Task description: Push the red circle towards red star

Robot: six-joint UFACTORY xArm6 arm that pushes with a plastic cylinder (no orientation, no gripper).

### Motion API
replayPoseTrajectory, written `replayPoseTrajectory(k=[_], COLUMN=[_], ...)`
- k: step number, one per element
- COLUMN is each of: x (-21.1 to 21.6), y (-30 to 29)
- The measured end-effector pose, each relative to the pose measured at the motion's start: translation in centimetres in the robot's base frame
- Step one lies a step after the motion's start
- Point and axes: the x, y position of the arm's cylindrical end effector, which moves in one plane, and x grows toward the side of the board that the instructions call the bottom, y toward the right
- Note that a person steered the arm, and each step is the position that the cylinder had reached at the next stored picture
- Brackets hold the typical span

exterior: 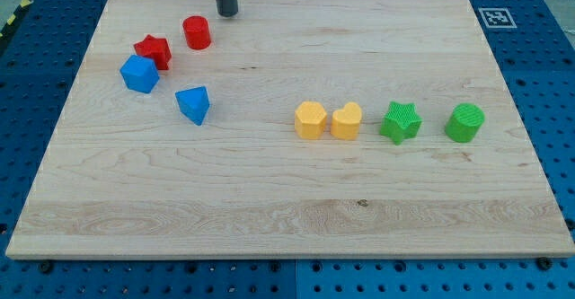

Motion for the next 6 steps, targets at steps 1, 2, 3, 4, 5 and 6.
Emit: replayPoseTrajectory(k=[1,2,3,4,5,6], x=[1.6,3.6,5.2,6.9,8.6,8.6], y=[-1.3,-3.3,-4.4,-4.4,-4.2,0.9])
